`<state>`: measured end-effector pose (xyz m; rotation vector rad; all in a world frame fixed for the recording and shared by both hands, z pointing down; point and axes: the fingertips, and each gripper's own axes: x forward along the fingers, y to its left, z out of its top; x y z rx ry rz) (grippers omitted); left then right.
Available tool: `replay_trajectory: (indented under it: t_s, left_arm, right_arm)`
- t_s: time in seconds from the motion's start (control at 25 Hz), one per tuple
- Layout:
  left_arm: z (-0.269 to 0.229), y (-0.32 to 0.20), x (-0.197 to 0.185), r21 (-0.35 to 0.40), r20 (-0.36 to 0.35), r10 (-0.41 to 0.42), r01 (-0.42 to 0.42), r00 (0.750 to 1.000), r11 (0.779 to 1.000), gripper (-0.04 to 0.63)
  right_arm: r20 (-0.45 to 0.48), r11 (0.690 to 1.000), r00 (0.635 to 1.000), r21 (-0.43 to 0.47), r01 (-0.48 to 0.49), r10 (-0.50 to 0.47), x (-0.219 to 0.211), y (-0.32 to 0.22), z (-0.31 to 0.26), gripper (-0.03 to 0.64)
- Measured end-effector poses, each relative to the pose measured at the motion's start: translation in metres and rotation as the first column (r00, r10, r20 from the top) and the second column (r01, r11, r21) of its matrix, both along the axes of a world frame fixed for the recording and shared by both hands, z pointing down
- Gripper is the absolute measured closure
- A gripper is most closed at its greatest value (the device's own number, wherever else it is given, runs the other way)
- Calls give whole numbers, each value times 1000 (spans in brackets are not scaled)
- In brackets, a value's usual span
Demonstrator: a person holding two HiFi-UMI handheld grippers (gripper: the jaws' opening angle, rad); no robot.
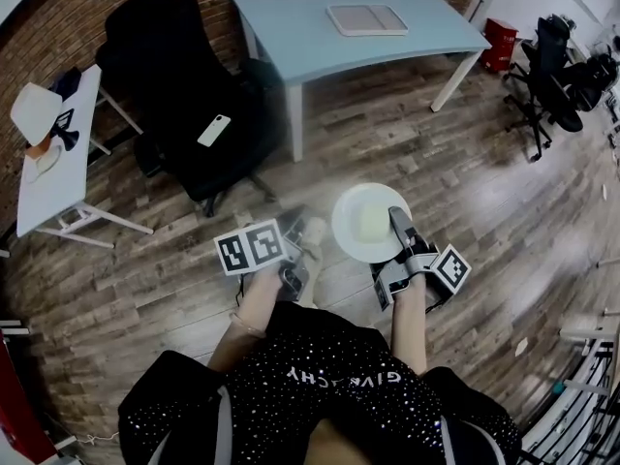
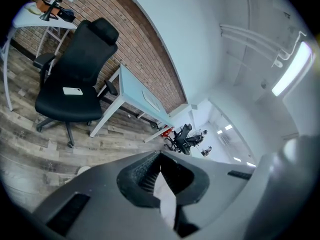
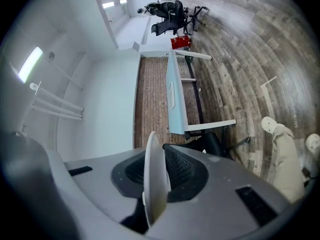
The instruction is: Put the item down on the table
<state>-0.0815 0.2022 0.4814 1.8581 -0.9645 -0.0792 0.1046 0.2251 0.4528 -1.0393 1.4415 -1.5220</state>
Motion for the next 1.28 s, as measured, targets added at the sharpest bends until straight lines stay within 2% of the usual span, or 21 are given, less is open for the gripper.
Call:
replay_trajectory:
  t_s: [0.24,0.8,1.28]
  left_arm:
    - [-4,-70,28,8,-7,28,-28,1000,1000,584]
    - [-32,-280,69,20,-12,67,-67,998,998,584]
    - [-23,-378,91,5,-8,117,-117,993,993,584]
  right_arm:
    - [6,1000,1000,-8,-29,29,27,-64,1,572]
    - [9,999,999,4,-51,51,62,-267,-25,574]
    - [1,996,996,-21,-87,87,82,-363,-15,574]
